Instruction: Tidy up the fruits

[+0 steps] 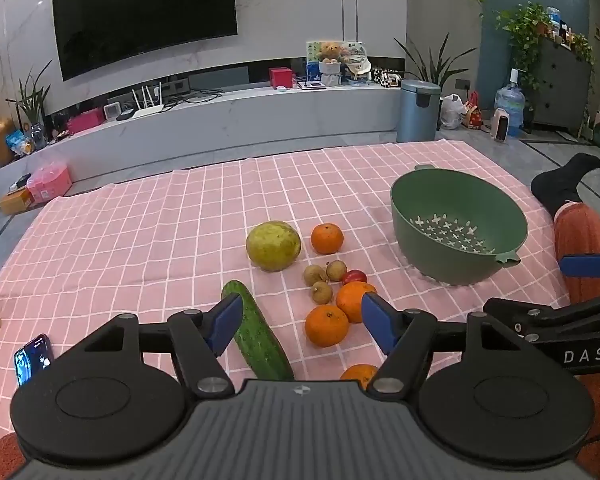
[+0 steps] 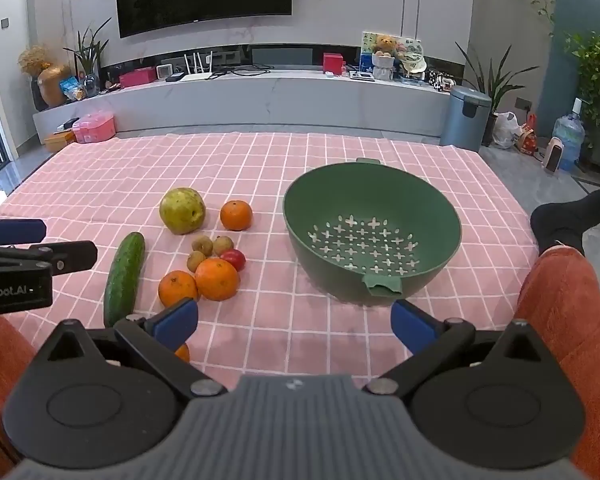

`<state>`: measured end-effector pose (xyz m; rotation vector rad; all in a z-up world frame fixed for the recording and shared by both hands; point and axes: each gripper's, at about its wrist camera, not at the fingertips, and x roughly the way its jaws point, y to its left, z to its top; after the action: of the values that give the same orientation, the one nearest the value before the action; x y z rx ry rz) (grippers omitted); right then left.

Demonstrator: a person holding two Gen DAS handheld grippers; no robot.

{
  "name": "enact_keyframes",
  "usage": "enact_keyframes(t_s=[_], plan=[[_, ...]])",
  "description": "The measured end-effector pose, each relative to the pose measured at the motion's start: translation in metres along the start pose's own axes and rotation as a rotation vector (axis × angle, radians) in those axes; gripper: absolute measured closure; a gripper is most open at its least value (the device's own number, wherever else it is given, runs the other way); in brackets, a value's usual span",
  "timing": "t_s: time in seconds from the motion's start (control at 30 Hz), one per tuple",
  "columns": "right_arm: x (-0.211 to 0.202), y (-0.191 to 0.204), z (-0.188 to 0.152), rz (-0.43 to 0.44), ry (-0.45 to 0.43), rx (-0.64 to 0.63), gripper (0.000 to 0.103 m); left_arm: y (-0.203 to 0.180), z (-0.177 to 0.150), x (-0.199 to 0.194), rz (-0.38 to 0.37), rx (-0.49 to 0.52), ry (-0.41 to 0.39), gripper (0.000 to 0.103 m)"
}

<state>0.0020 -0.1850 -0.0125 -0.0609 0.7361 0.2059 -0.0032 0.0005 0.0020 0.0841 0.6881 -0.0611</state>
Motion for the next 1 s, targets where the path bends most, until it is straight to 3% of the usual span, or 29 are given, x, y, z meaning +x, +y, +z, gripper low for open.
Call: enact_keyframes(t_s=[1.0], plan=[[0.0022,-0.0038,-0.0045,-0.032,0.004,0.015,0.005,-0.0019,-0.0003,0.0008,-0.003,0.004,0.003,0.023]])
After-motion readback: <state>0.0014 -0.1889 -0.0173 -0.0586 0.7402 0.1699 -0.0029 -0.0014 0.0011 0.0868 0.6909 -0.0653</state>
